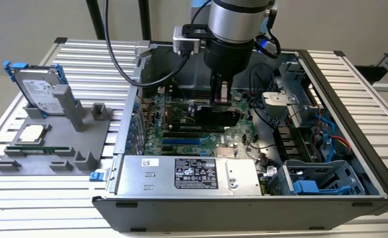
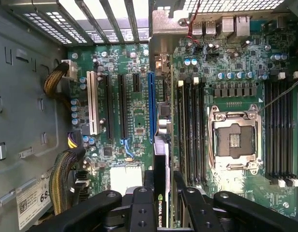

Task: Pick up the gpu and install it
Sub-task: 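Insert the gpu into the slot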

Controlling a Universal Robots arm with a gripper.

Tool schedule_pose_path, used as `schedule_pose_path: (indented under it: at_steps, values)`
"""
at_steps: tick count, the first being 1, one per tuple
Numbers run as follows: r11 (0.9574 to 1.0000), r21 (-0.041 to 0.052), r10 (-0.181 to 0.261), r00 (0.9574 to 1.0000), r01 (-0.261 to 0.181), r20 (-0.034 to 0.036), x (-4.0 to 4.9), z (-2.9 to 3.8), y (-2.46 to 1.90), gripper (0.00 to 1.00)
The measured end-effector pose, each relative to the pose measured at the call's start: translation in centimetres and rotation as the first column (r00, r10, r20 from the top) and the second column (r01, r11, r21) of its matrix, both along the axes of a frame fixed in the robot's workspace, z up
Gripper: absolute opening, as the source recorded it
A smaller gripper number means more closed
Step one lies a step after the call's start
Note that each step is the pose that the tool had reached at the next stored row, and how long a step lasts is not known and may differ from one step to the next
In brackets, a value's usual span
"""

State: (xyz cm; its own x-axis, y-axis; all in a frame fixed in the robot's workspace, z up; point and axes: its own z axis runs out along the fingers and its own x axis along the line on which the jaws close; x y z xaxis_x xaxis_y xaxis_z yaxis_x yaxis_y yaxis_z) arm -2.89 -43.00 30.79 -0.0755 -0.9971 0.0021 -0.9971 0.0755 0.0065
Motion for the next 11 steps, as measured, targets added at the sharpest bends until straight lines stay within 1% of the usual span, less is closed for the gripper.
schedule_pose_path:
  at_steps: [11]
  values:
    - [1.0000,0.0002,0.000,1.0000,0.000,0.0001,0.00,-0.43,0.00,0.00]
